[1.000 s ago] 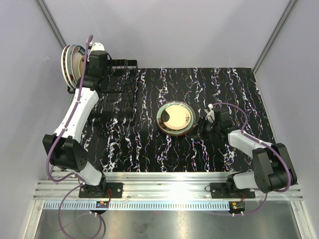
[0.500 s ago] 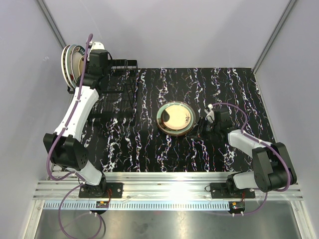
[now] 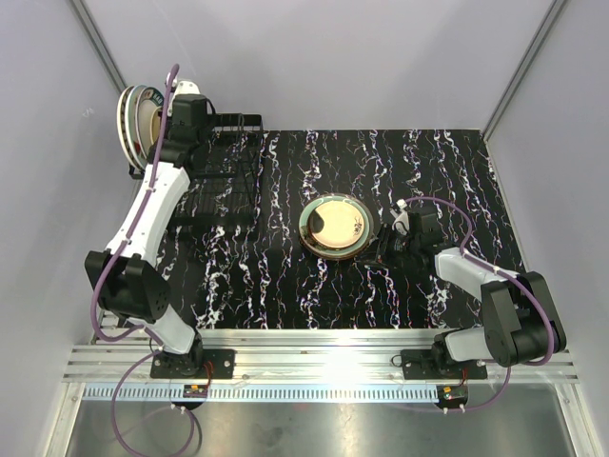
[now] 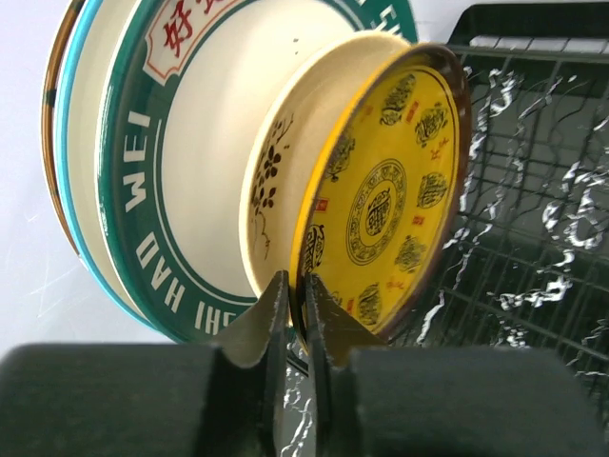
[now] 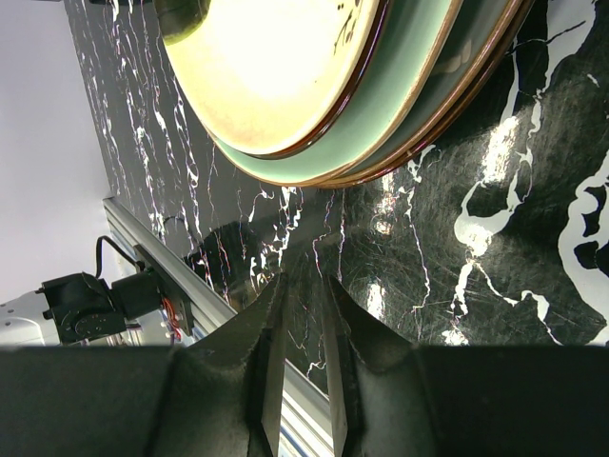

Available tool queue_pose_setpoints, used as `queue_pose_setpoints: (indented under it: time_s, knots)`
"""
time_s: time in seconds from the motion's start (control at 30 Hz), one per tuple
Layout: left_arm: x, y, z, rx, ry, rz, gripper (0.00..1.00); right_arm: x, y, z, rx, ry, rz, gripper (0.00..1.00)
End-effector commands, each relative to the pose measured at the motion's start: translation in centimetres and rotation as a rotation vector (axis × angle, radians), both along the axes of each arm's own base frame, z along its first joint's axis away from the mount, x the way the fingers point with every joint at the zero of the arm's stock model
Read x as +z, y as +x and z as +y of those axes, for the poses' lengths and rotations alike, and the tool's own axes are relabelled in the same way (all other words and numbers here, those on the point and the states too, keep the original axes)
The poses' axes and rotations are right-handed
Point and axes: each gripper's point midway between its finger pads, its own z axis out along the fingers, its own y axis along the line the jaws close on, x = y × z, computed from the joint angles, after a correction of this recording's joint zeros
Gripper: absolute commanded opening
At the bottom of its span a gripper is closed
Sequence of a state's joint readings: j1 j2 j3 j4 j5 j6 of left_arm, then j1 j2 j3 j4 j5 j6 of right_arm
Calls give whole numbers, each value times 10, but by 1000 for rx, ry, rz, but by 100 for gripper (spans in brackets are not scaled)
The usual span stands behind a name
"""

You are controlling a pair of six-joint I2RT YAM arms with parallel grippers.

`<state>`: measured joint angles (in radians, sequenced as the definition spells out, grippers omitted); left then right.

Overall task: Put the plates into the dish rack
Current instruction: Insert the plate into the dish rack

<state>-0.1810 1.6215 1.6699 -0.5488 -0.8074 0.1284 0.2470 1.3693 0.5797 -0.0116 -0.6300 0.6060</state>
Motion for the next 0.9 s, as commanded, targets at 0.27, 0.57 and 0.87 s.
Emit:
queue_pose_setpoints:
  time_s: [0.27,0.57,0.87]
  knots:
    - [10,-7,17,65,52,16,26,16,15,5,14,10,-79,28]
    - [28,-12,14,44,20,-42,42,16,15,5,12,8,-80,28]
    - [56,-18,-1,-34,-50,-124,53,19,15,5,16,8,-89,28]
